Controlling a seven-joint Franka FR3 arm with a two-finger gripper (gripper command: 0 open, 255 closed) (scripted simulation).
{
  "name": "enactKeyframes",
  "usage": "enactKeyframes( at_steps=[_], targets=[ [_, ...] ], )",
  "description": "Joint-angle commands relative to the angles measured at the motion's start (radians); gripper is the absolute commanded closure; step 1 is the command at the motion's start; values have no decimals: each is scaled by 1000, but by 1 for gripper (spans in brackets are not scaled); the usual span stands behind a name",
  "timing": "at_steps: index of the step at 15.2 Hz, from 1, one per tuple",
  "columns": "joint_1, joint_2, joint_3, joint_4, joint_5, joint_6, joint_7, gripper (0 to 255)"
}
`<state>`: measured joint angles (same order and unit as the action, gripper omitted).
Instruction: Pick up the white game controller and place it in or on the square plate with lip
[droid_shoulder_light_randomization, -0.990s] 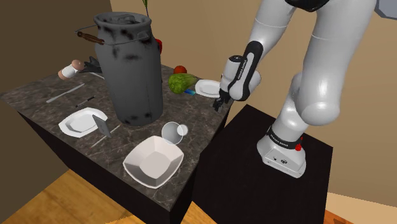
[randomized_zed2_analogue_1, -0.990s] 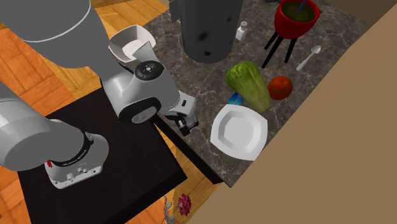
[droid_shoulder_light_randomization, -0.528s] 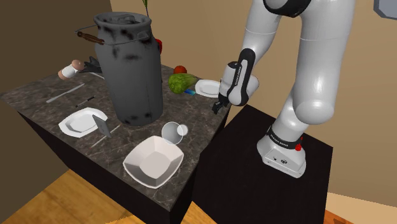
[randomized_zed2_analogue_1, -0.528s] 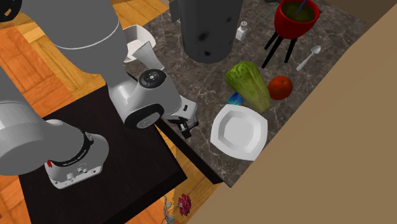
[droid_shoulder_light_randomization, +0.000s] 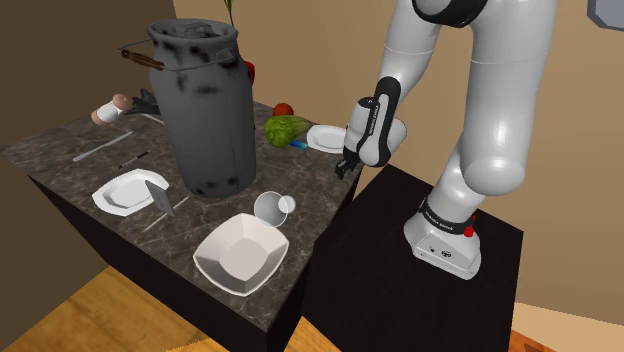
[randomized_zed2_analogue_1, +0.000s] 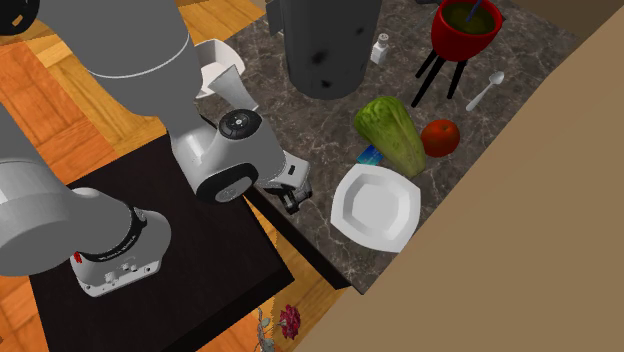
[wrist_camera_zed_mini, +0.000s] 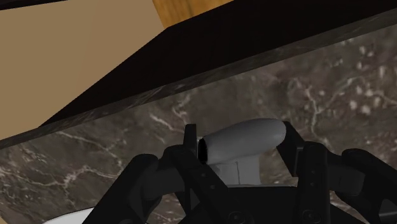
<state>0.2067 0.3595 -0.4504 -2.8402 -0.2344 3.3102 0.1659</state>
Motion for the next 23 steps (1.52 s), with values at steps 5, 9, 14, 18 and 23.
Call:
enactKeyframes(
  at_steps=[5, 9, 14, 18, 23],
  targets=[
    [0, 0, 0, 0, 0, 0, 0, 255],
    [15, -22, -16, -7, 2, -16, -5, 255],
    [146, -135, -149, -37, 14, -104, -32, 255],
    [383, -219, -402, -53, -30, -182, -12, 255],
    [746, -402, -892, -22, -547, -352, 343, 255]
  ],
)
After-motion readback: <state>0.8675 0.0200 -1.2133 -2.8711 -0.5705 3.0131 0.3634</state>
